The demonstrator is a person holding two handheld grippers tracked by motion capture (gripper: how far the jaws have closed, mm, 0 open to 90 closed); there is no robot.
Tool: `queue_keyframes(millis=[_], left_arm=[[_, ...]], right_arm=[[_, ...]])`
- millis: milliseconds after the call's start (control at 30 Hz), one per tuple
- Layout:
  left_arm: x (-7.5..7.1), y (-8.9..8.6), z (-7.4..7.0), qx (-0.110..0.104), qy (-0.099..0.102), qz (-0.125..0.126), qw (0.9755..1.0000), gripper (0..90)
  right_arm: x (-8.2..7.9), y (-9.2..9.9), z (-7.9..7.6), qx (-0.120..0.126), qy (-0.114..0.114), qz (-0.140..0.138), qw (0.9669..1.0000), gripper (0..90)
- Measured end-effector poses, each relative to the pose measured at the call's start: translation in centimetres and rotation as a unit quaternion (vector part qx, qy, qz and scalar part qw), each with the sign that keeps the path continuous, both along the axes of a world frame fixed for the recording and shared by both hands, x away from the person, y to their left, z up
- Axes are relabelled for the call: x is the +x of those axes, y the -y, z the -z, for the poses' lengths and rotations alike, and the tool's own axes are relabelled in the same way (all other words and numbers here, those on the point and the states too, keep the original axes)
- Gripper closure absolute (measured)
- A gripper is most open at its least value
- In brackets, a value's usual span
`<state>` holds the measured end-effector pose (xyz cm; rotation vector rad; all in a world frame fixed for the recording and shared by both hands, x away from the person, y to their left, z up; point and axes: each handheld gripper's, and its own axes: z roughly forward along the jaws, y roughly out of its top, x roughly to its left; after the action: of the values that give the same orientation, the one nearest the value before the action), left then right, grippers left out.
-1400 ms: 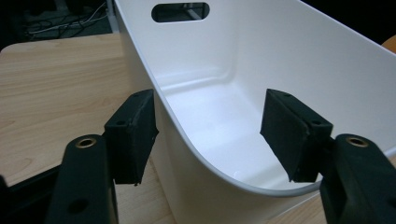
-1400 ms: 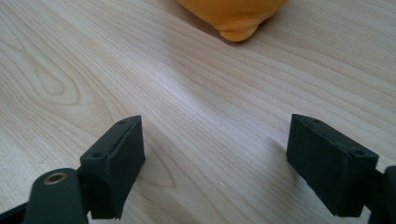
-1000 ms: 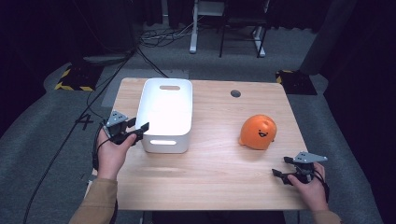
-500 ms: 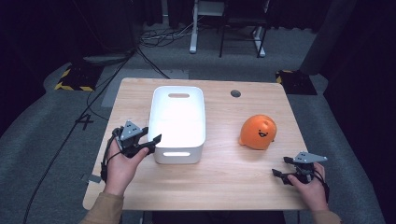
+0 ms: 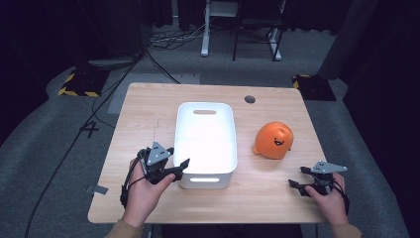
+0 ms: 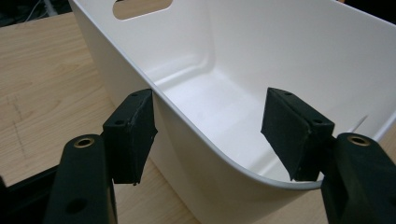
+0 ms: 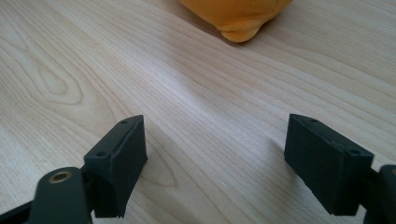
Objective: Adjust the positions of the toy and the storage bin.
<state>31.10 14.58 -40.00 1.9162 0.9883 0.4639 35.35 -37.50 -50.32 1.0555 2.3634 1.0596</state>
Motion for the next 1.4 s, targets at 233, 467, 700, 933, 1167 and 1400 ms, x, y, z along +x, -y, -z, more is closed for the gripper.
queue_keyframes(millis=[233,467,700,933,1167,1400], left_arm=[[-1.7,1.9,0.0,0.008,0.000,0.021,0.9998,29.0],[-3.0,3.1,0.0,0.008,-0.001,0.040,0.9992,28.8],[-4.9,4.4,0.0,0.003,-0.003,0.055,0.9985,28.8],[-6.5,5.6,0.3,-0.010,-0.016,0.058,0.9981,22.5],[-6.7,5.6,0.2,-0.008,-0.011,0.059,0.9982,22.4],[-7.1,5.5,0.1,-0.002,-0.011,0.060,0.9981,24.5]], right_arm=[[0.0,0.0,0.0,0.000,0.000,0.000,1.0000,21.1],[0.0,0.0,0.0,0.000,0.000,0.000,1.0000,21.3],[0.0,0.0,0.0,0.000,0.001,0.000,1.0000,21.3],[0.0,0.0,0.0,0.000,0.000,0.000,1.0000,21.5],[0.0,0.0,0.0,-0.001,0.002,-0.002,1.0000,21.9],[0.0,0.0,0.0,0.002,0.001,-0.001,1.0000,22.0]])
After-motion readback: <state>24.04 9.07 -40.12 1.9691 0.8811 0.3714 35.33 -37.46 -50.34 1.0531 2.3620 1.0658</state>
